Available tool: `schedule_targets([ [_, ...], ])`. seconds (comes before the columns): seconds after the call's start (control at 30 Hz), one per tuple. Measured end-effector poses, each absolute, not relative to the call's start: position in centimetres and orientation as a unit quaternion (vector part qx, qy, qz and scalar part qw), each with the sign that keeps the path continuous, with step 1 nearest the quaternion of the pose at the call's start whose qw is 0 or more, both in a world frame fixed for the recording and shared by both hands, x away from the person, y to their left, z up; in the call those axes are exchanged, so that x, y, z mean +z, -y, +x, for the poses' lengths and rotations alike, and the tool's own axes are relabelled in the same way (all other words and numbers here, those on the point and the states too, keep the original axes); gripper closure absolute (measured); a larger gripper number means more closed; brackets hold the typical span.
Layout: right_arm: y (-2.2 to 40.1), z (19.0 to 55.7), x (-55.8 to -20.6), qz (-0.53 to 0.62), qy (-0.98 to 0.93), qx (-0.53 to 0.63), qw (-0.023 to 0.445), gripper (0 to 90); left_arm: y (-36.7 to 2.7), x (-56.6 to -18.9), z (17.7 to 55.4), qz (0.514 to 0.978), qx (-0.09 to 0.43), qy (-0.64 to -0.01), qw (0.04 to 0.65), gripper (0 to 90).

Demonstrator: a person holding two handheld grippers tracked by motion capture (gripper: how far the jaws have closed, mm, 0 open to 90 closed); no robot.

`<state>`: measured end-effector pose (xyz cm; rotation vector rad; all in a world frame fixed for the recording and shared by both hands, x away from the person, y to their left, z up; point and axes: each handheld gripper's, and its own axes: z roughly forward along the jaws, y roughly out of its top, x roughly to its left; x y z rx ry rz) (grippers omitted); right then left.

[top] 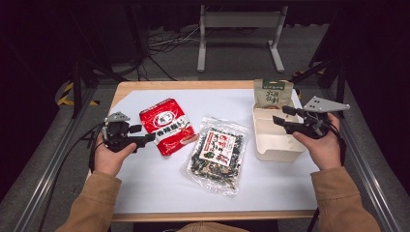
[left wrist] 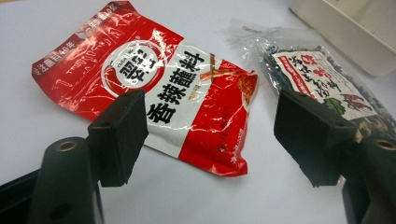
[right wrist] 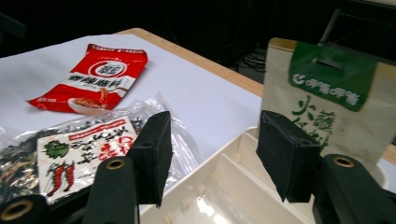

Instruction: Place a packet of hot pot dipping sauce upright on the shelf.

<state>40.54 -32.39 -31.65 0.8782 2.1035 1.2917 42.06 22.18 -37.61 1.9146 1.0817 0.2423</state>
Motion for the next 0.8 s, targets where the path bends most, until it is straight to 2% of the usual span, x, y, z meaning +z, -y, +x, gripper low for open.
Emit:
schedule_targets([
  [0.3, 30.6, 39.4, -32.5, 0.31, -0.78, 0.485, 0.246, 44.0, -21.6, -38.8, 43.5, 0.778, 0.109, -0.441, 0.434, 29.6],
  [0.47, 30.0, 39.0, -32.4, 0.301, -0.784, 0.48, 0.255, 43.6, -21.6, -39.4, 44.1, 0.777, 0.115, -0.461, 0.414, 29.3],
  [0.8, 29.3, 38.7, -32.4, 0.291, -0.788, 0.476, 0.261, 42.3, -23.3, -40.0, 45.9, 0.736, 0.125, -0.508, 0.429, 26.3],
])
